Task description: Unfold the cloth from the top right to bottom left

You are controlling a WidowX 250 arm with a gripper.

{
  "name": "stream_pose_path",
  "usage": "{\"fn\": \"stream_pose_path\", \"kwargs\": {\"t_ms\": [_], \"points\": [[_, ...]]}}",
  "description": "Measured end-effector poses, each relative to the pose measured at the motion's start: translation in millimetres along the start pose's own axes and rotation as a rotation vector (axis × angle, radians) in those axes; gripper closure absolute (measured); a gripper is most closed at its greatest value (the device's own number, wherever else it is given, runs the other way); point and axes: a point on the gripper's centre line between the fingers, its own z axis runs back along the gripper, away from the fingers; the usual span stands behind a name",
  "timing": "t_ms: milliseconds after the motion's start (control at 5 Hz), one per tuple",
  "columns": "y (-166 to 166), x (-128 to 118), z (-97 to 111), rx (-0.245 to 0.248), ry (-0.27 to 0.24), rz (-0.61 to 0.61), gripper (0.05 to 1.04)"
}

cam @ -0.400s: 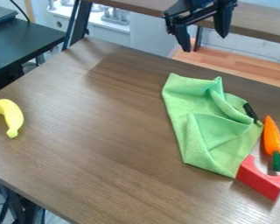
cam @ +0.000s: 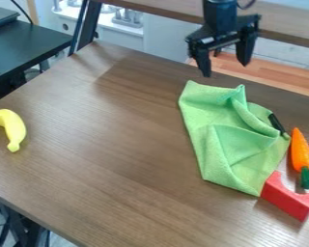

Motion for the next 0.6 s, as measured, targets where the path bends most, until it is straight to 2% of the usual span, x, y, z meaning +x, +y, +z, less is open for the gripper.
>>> {"fn": "stream_pose_path", "kwargs": {"t_ms": [400, 600], "points": [[-28.0, 0.7, -26.9, 0.043, -0.047, -0.032, 0.083], [-38.9, -4.9, -43.9, 0.089, -0.085, -0.059, 0.083]]}}
